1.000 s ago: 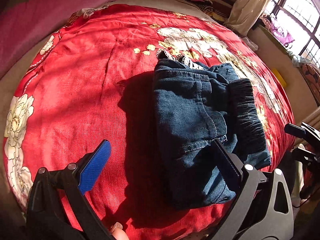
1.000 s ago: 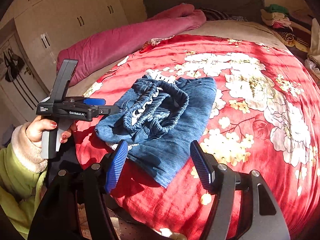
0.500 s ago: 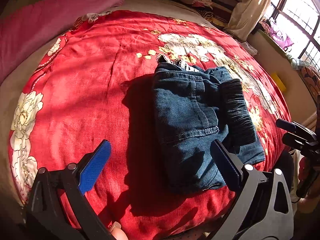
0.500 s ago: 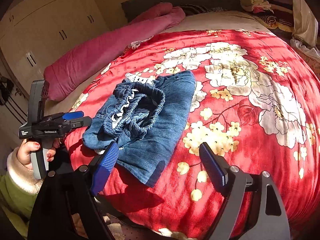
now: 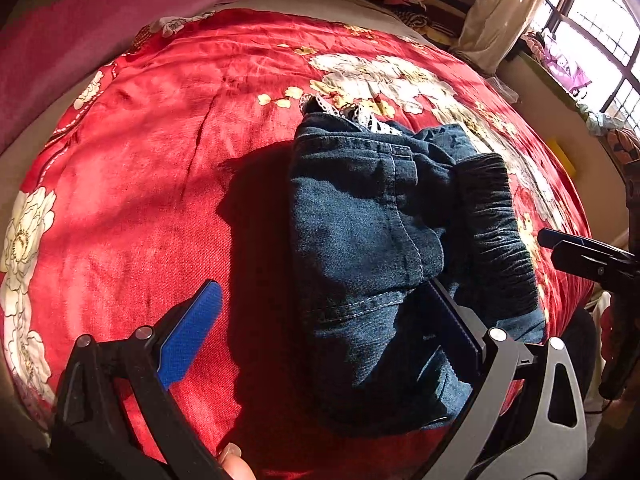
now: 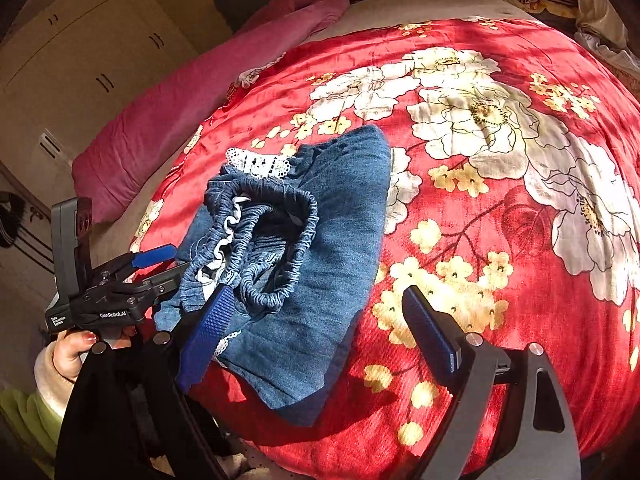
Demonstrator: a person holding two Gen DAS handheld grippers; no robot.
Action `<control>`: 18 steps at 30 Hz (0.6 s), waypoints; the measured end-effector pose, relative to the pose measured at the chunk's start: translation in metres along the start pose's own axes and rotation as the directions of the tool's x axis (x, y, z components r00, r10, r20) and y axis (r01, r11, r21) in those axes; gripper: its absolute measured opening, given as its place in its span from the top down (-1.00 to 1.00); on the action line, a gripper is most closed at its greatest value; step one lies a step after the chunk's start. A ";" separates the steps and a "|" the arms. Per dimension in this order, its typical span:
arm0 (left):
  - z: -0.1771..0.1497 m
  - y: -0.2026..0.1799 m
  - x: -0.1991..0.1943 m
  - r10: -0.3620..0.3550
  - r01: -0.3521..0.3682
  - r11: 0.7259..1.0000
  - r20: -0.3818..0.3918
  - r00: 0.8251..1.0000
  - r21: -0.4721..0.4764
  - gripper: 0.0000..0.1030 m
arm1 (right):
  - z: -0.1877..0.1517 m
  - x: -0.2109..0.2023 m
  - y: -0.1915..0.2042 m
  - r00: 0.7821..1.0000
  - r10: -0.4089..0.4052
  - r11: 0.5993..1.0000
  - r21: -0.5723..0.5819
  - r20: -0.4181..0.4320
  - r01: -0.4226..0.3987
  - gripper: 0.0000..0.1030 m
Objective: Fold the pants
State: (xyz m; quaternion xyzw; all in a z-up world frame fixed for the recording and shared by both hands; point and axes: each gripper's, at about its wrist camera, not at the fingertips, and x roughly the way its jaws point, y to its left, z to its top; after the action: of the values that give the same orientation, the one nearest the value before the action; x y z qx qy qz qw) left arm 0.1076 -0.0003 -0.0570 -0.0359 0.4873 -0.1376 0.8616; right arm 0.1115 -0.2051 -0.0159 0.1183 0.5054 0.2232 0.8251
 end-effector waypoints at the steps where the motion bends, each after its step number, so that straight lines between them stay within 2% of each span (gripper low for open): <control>1: 0.000 -0.001 0.002 -0.001 0.001 1.000 -0.002 1.000 0.006 -0.81 | 0.002 0.004 -0.002 1.000 -0.002 1.000 0.016 -0.007 0.002 -0.66; 11: 0.001 -0.008 0.015 -0.021 0.021 0.999 -0.008 1.000 0.030 -0.81 | 0.016 0.039 -0.010 0.999 -0.012 0.999 0.049 -0.053 0.015 -0.64; 14: 0.002 -0.007 0.018 -0.037 0.037 0.999 -0.008 0.999 0.024 -0.81 | 0.020 0.044 -0.008 0.998 -0.004 0.999 0.041 -0.058 0.006 -0.44; 18: 0.003 -0.007 0.019 -0.040 0.041 0.999 -0.009 0.999 0.026 -0.81 | 0.026 0.051 -0.003 0.998 0.014 1.000 0.013 -0.056 -0.013 -0.29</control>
State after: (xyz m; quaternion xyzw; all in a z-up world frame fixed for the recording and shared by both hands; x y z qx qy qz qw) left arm 0.1181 -0.0128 -0.0700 -0.0341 0.4882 -0.1615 0.8570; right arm 0.1553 -0.1819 -0.0451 0.1206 0.5290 0.2286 0.8083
